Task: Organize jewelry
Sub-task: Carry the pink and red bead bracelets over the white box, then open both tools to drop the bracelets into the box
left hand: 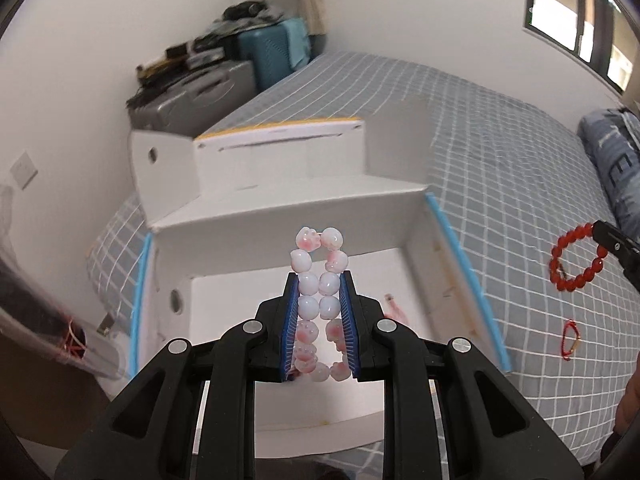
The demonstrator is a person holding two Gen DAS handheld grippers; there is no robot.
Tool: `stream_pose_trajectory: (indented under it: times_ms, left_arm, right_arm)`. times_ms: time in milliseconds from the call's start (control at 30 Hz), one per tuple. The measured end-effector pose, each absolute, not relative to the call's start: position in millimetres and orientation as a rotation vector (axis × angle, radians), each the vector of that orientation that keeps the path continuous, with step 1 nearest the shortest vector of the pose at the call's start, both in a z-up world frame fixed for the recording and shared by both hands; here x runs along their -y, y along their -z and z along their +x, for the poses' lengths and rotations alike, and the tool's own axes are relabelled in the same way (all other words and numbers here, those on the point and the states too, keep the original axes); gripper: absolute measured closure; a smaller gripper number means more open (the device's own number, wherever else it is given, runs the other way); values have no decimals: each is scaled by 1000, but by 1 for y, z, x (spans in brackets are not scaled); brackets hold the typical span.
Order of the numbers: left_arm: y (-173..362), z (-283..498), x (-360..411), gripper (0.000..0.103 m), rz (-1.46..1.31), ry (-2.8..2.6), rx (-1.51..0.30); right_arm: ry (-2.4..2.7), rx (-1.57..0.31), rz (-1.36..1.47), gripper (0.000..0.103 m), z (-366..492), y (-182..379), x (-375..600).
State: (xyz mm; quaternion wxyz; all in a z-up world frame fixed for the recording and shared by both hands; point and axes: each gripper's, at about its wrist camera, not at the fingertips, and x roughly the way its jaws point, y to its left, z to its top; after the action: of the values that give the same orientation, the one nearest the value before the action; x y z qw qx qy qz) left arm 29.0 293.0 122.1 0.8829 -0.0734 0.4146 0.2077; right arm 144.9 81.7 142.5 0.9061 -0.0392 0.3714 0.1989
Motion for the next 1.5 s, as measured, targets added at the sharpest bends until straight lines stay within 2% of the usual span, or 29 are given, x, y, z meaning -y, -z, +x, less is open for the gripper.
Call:
stream_pose_trajectory:
  times_ms: [333, 667, 1100, 1267, 1300, 1333, 1367, 1400, 1467, 1500]
  left_arm:
    - [-96, 11, -347, 83, -208, -508, -904]
    - [-59, 11, -364, 83, -240, -507, -957]
    - [-28, 17, -383, 83, -269, -510, -1024]
    - [-28, 17, -386, 78, -277, -530, -1032]
    - [-28, 16, -386, 77, -278, -533, -1030]
    - [-29, 15, -387, 77, -279, -537, -1027]
    - [-30, 14, -387, 71, -282, -540, -1026]
    - [-30, 14, -387, 60, -285, -542, -1024]
    - [-36, 11, -386, 48, -276, -559, -1001]
    - [-39, 9, -385, 42, -269, -567, -991]
  right_arm:
    - [-539, -787, -98, 90, 132, -130, -153]
    - [-610, -866, -192, 90, 120, -79, -214]
    - [-629, -970, -264, 90, 117, -31, -244]
    - [-634, -981, -277, 89, 117, -28, -248]
    - [-639, -984, -272, 87, 117, -29, -248]
    - [-648, -987, -267, 76, 117, -30, -247]
    - [-652, -980, -266, 66, 115, -33, -247]
    - [-651, -974, -267, 63, 114, -35, -246]
    - [-666, -970, -264, 49, 112, -41, -244]
    - [-664, -964, -262, 45, 111, -44, -242]
